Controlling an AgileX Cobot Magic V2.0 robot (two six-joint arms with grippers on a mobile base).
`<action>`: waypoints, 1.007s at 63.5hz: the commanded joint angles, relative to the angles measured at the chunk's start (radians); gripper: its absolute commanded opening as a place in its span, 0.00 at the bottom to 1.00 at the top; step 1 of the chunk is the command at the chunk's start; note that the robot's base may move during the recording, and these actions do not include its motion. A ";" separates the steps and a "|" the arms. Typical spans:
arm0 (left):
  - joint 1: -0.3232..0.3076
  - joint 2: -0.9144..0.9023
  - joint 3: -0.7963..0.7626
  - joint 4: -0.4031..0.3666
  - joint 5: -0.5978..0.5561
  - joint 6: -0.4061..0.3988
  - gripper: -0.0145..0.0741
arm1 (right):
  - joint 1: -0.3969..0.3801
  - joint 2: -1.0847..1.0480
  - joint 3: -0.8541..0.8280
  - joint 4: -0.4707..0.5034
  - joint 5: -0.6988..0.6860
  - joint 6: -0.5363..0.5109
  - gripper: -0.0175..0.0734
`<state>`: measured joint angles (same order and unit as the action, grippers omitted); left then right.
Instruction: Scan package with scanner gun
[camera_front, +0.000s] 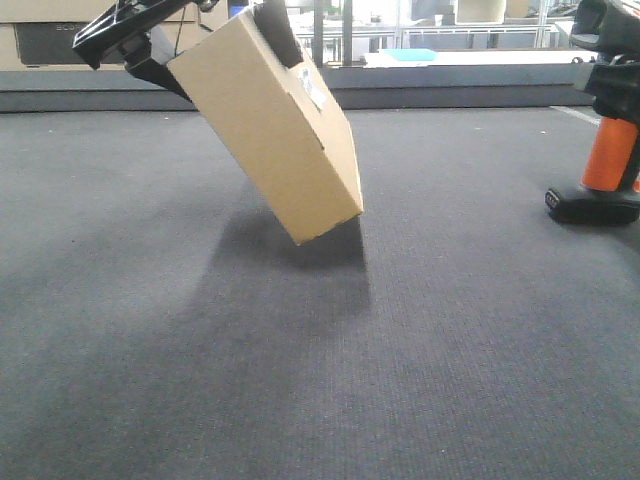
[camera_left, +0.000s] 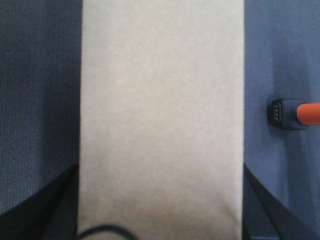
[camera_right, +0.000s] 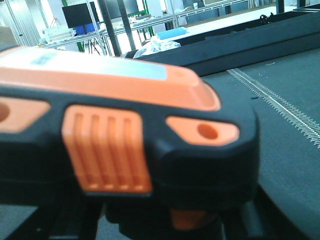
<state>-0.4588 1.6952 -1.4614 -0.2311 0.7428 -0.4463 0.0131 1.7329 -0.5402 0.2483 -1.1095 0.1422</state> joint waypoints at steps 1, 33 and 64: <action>-0.005 -0.003 -0.004 -0.011 -0.020 0.001 0.04 | -0.001 -0.007 -0.007 -0.013 -0.069 0.001 0.40; -0.005 -0.003 -0.004 -0.011 -0.020 0.001 0.04 | -0.001 -0.007 -0.007 -0.031 -0.014 0.001 0.81; -0.005 -0.003 -0.004 -0.011 -0.020 0.001 0.04 | -0.001 -0.031 0.059 -0.051 -0.047 0.001 0.81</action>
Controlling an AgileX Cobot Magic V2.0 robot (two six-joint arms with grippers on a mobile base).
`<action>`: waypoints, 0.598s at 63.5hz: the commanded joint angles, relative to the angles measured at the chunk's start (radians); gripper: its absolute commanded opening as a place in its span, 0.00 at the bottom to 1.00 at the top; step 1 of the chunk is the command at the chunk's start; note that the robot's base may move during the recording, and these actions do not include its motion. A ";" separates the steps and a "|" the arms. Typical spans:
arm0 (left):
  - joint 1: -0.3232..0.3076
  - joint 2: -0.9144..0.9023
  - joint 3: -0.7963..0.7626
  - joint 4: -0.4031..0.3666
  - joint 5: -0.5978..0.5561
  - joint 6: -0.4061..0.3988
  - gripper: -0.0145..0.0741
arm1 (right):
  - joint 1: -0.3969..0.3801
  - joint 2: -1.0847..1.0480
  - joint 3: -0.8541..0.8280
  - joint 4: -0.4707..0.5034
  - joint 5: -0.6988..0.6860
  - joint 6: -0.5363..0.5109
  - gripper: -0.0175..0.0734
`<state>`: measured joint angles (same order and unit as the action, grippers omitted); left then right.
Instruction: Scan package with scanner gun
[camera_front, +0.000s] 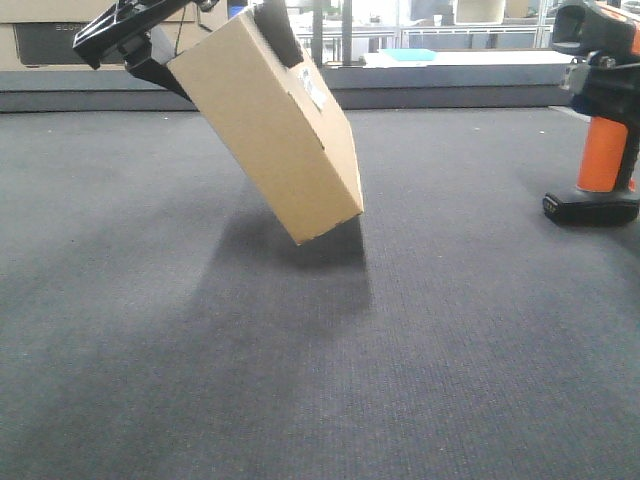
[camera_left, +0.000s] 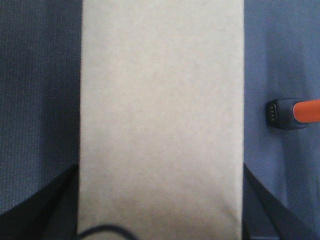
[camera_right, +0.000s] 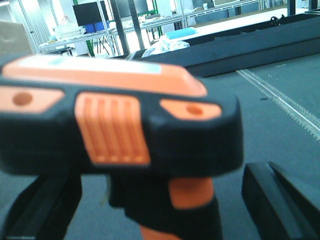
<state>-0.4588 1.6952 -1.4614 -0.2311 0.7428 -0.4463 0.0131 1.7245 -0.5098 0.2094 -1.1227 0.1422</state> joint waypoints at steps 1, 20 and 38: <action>-0.005 -0.003 -0.004 -0.011 -0.020 0.001 0.04 | -0.001 -0.025 0.031 -0.012 -0.033 0.001 0.81; 0.064 -0.028 -0.006 0.031 0.098 0.100 0.04 | -0.001 -0.127 0.134 -0.091 -0.033 0.001 0.81; 0.247 -0.034 -0.006 0.035 0.204 0.295 0.04 | -0.001 -0.256 0.209 -0.093 0.005 0.001 0.81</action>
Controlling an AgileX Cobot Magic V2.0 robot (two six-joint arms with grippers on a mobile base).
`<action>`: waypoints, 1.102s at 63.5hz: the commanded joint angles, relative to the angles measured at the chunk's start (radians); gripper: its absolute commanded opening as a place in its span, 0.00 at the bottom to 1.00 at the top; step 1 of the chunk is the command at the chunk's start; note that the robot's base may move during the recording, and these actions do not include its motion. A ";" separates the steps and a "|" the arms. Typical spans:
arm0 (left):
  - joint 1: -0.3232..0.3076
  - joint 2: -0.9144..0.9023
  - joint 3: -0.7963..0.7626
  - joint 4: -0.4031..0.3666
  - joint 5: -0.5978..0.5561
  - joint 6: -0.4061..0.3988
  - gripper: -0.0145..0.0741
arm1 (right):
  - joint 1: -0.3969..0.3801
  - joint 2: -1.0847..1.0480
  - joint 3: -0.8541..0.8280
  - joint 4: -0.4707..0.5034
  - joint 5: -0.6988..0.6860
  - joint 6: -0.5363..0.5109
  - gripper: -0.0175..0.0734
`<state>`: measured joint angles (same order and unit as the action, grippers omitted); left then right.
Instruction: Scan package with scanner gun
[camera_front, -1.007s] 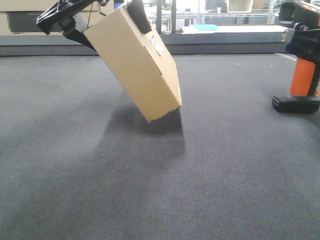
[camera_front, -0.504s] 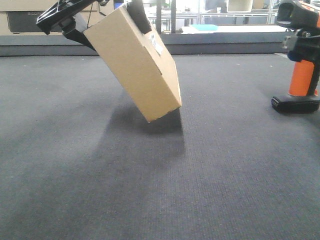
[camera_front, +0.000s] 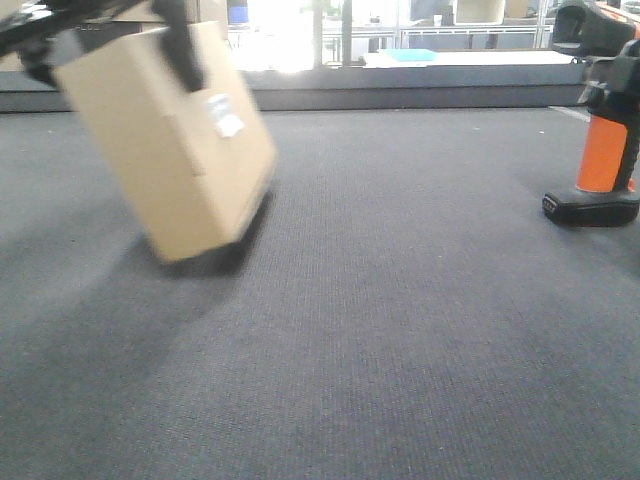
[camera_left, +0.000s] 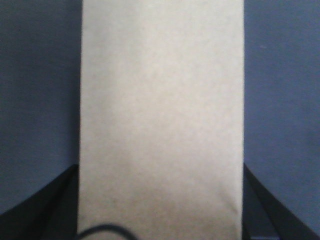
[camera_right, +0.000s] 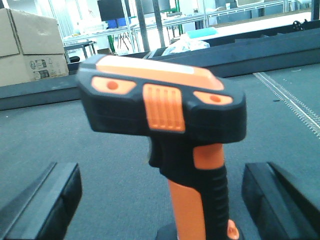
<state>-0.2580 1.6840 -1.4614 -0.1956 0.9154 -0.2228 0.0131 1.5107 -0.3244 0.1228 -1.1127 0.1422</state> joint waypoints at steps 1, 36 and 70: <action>0.054 -0.023 -0.006 -0.001 0.040 0.084 0.04 | -0.001 -0.049 0.027 -0.007 -0.003 0.001 0.81; 0.266 -0.024 -0.006 0.256 0.063 0.197 0.04 | -0.001 -0.411 0.091 -0.030 0.343 -0.015 0.15; 0.237 -0.022 0.066 0.174 -0.009 0.197 0.04 | -0.001 -0.636 0.091 0.030 0.531 -0.107 0.01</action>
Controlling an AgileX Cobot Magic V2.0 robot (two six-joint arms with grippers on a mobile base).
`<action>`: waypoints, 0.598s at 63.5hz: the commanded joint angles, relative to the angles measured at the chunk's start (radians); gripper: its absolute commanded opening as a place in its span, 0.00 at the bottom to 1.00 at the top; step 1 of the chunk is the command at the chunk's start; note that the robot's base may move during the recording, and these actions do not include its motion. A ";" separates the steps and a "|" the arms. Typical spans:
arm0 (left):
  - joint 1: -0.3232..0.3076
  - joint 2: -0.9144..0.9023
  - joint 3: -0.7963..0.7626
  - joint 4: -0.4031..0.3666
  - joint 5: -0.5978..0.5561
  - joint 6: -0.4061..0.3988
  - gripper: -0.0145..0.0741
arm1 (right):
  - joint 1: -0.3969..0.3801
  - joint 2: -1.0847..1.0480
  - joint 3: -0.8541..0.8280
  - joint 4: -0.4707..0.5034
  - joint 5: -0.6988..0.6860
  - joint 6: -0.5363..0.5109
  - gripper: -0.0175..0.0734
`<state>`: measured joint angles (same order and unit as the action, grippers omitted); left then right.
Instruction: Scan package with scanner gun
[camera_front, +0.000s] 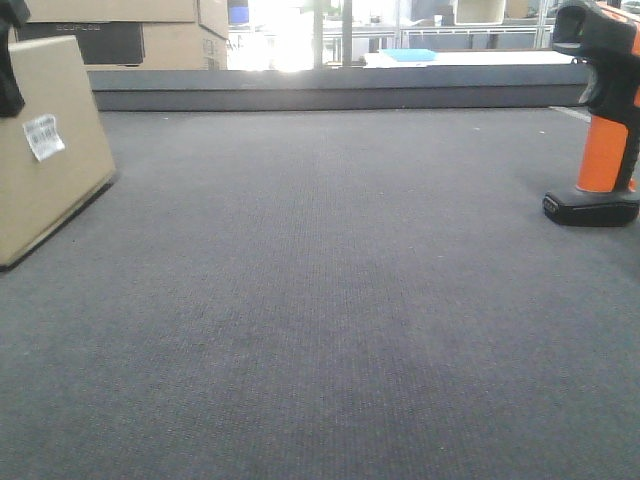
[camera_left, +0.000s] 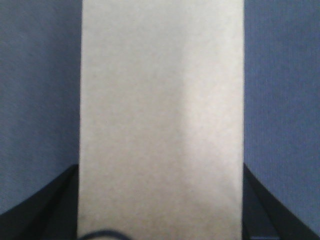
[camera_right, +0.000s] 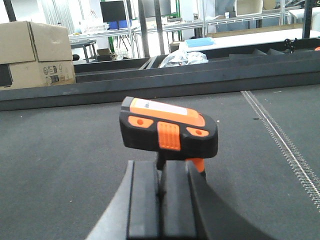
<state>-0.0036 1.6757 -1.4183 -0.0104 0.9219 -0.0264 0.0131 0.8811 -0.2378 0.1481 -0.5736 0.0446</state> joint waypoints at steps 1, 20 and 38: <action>-0.023 -0.014 0.029 -0.011 -0.021 0.000 0.04 | -0.001 -0.006 0.004 0.005 -0.008 -0.010 0.01; -0.061 -0.014 0.040 -0.002 -0.055 0.000 0.04 | -0.001 -0.006 0.004 0.005 -0.008 -0.010 0.01; -0.061 -0.014 0.040 0.016 -0.055 0.000 0.53 | -0.001 -0.006 0.004 0.005 -0.008 -0.010 0.01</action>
<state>-0.0566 1.6674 -1.3848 0.0285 0.8655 -0.0216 0.0131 0.8811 -0.2362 0.1481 -0.5653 0.0446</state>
